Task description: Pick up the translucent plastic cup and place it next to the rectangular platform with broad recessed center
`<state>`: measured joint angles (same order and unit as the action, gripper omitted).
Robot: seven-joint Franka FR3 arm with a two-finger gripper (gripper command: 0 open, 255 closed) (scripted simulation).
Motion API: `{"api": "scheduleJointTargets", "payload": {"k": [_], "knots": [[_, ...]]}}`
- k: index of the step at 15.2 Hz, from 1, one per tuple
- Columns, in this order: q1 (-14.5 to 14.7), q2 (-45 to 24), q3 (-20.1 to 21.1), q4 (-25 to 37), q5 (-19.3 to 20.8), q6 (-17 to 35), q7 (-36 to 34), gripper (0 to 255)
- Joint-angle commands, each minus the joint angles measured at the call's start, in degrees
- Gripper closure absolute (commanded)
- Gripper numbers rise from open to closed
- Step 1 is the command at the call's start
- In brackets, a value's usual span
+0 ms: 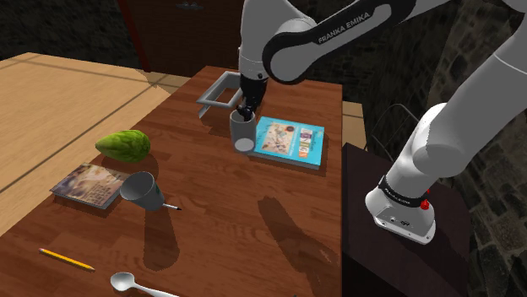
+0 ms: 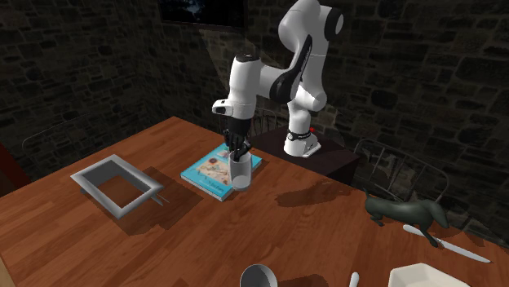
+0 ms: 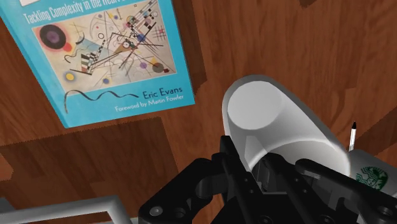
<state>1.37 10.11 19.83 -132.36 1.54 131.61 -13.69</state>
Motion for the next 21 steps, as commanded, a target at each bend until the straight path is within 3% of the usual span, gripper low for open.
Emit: {"api": "scheduleJointTargets", "payload": {"k": [1, 17, 21], "knots": [[0.1, 0.7, -0.1, 1.0, -0.4, -1.7, 0.3, 255], [0.2, 4.1, -1.0, 9.6, -1.7, -13.5, 2.0, 255], [-2.0, 2.9, -4.5, 10.5, -1.4, -13.0, 7.5, 255]]}}
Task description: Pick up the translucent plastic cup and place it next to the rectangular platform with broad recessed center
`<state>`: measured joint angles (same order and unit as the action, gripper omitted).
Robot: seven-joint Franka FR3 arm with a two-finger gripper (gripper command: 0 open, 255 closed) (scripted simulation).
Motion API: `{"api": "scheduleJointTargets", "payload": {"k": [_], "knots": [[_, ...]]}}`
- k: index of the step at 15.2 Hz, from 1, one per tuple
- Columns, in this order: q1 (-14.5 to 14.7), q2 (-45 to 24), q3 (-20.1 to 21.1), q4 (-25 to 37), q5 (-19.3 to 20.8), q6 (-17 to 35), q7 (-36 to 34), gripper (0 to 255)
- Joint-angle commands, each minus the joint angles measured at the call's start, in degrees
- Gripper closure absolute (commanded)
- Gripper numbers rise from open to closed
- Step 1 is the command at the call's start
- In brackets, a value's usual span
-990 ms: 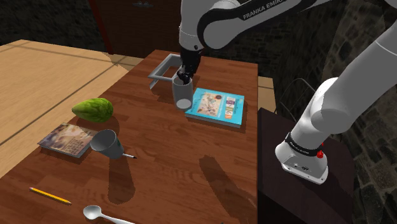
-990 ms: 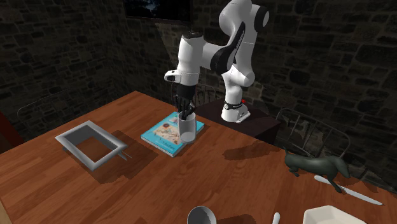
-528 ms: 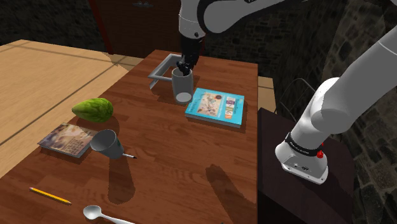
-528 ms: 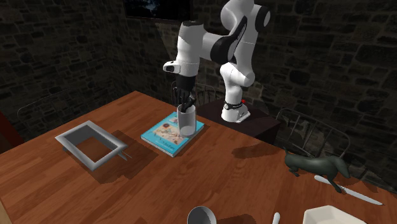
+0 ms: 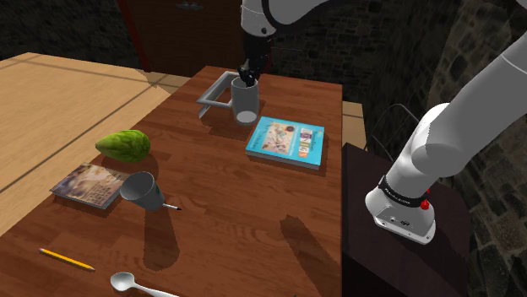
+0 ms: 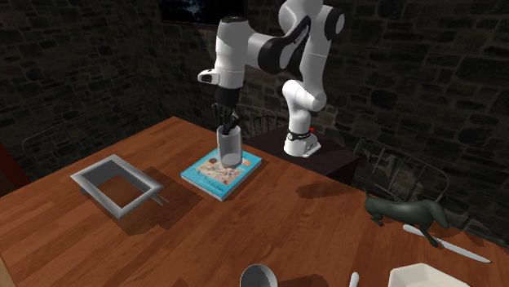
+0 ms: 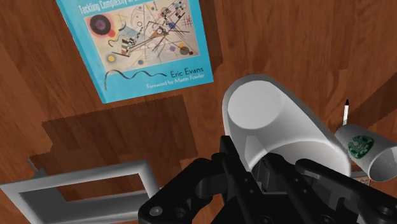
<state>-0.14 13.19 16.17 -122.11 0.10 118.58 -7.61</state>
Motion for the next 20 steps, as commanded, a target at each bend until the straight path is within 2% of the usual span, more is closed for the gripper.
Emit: {"api": "scheduleJointTargets", "payload": {"k": [1, 11, 20], "knots": [[-1.1, -0.6, -1.7, 0.6, 0.1, 0.1, 2.8, 255], [-6.5, -7.8, -9.3, 7.9, 0.5, 0.1, 15.6, 255], [-11.5, -18.2, -14.4, 20.5, -0.6, -2.1, 26.2, 255]]}}
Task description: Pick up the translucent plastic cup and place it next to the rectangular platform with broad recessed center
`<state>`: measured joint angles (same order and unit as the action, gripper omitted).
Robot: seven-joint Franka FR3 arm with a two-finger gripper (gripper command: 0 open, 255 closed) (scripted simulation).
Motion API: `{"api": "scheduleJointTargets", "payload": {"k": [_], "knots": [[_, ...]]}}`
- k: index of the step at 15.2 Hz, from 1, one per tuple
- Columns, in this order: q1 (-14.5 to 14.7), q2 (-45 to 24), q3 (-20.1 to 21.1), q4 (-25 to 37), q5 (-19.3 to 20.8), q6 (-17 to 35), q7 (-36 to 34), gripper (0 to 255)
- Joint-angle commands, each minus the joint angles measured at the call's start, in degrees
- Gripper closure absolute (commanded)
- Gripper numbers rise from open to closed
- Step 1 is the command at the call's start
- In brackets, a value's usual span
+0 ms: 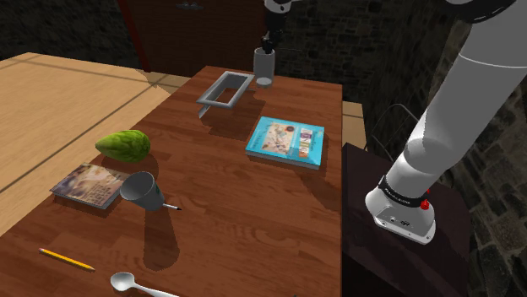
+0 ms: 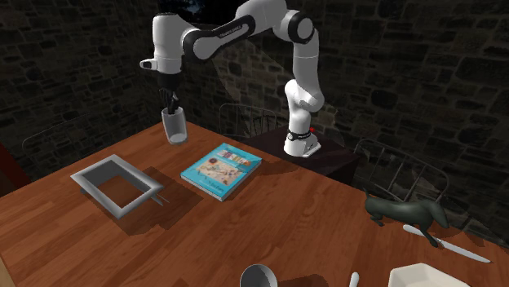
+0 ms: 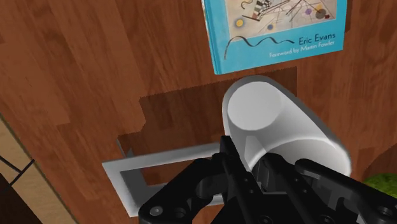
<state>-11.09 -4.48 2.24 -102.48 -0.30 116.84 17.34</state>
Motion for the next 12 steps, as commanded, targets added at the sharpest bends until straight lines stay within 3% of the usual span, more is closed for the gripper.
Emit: {"api": "scheduleJointTargets", "payload": {"k": [1, 7, 12], "knots": [[-1.2, -1.9, -0.9, 2.7, -0.4, -0.8, 2.3, 255], [-4.8, -11.4, -3.2, 15.7, -1.9, -4.4, 8.5, 255], [-8.2, -21.5, -4.3, 30.6, -3.3, -9.5, 12.9, 255]]}}
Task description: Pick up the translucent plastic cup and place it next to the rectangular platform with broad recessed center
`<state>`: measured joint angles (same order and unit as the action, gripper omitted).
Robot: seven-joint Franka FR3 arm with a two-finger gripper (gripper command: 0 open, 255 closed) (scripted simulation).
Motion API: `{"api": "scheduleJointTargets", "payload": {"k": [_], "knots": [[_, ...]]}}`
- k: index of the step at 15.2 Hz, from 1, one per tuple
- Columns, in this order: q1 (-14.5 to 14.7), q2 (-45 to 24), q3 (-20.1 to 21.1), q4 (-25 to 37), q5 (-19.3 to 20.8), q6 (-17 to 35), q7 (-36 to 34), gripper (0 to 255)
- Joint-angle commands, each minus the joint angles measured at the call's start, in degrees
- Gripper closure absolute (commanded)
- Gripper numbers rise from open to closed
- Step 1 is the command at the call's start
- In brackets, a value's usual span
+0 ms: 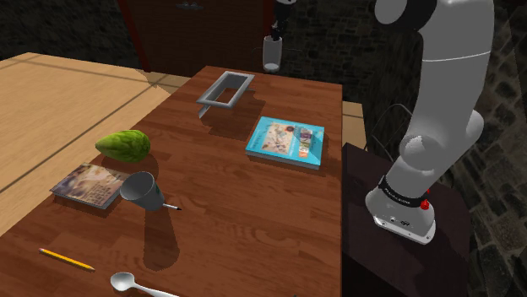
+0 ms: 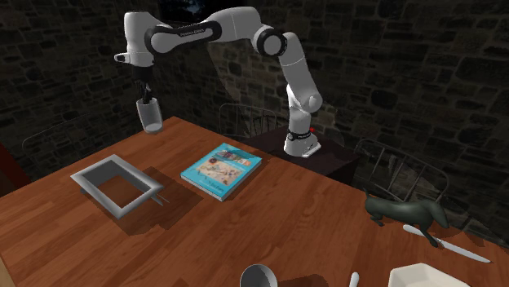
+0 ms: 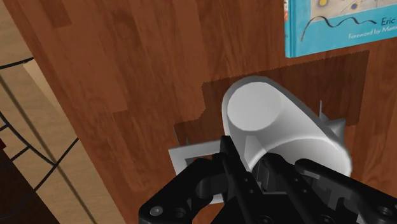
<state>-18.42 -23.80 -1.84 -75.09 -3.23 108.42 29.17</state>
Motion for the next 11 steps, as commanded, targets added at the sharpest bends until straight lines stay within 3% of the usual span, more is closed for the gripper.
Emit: {"api": "scheduleJointTargets", "payload": {"k": [1, 3, 4, 11], "knots": [[-1.6, -4.6, -0.4, 7.0, -0.6, -2.5, 1.9, 255], [-3.1, -10.2, -0.6, 16.0, -1.1, -6.0, 3.3, 255], [-4.2, -15.0, -0.7, 24.0, -1.5, -9.2, 4.1, 255], [-4.0, -12.9, -0.6, 15.1, -1.5, -2.4, 4.4, 255]]}}
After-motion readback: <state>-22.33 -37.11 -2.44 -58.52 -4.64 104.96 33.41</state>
